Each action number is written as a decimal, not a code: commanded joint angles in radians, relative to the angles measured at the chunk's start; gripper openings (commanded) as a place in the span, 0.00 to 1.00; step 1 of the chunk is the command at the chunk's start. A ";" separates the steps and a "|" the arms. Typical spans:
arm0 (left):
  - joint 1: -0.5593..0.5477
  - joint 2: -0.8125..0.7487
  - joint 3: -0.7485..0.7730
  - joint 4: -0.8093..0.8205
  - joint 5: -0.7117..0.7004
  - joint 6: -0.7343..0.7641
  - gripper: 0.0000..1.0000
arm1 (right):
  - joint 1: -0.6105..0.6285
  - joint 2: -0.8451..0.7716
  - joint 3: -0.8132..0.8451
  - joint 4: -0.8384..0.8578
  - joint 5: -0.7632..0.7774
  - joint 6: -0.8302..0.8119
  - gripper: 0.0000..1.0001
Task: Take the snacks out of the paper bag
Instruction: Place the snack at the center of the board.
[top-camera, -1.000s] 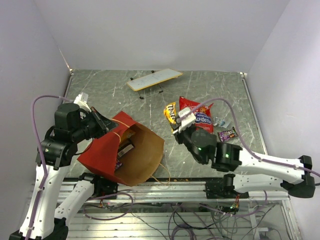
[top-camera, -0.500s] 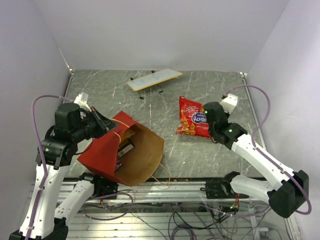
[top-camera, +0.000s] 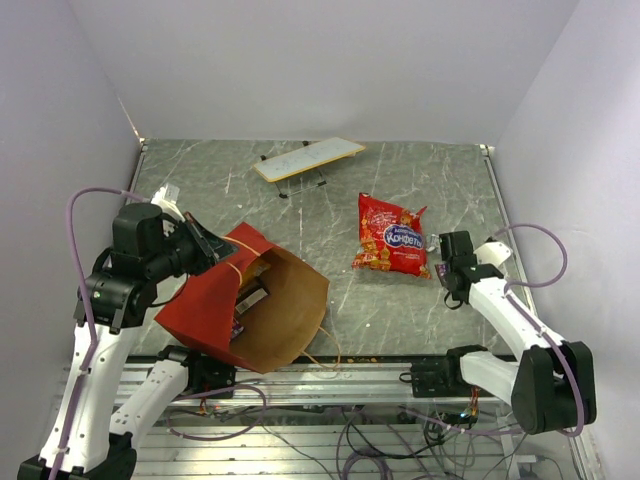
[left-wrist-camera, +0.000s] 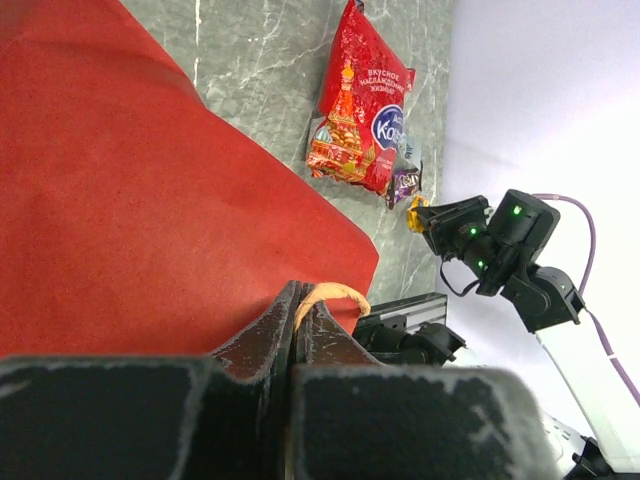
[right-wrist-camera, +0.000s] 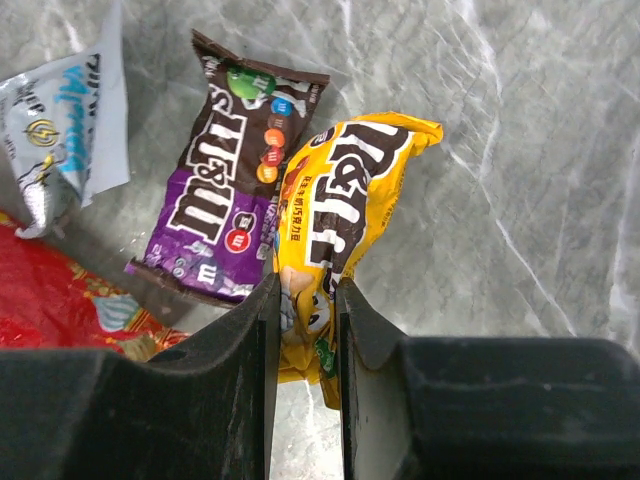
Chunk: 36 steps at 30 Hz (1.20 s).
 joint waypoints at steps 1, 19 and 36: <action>-0.004 0.003 0.012 0.010 0.024 0.003 0.07 | -0.048 -0.011 -0.050 0.088 -0.059 0.050 0.00; -0.004 -0.017 -0.057 0.074 0.060 -0.017 0.07 | -0.053 -0.166 0.069 0.062 -0.314 -0.253 0.64; -0.004 -0.060 -0.043 0.035 0.022 -0.024 0.07 | -0.012 -0.250 0.069 0.392 -1.134 -0.186 0.68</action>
